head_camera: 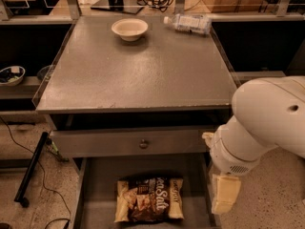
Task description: Pick brown chip bag from middle drawer and place on counter
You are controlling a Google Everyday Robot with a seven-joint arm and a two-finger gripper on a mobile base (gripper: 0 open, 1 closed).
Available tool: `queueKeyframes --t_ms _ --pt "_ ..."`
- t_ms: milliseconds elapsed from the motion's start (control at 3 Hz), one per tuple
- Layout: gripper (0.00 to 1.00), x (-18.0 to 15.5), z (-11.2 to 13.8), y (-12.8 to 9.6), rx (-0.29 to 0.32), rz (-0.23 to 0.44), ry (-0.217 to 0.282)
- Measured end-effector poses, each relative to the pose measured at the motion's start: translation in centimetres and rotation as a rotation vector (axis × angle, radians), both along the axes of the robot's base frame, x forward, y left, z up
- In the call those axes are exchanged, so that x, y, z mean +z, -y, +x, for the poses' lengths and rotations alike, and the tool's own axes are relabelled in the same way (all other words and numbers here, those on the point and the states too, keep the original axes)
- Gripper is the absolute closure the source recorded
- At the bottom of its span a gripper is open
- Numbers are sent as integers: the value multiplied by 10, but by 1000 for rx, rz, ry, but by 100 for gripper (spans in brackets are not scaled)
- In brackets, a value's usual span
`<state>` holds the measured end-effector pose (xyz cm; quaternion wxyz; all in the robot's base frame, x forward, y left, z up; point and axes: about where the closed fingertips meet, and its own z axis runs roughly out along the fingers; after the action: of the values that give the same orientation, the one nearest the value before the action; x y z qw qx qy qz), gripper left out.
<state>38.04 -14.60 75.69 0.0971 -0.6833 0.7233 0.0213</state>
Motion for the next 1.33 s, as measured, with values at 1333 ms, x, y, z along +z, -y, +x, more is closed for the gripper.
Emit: queueKeyframes --t_ms 1333 --pt "0 -50 23 -42 106 86 -38"
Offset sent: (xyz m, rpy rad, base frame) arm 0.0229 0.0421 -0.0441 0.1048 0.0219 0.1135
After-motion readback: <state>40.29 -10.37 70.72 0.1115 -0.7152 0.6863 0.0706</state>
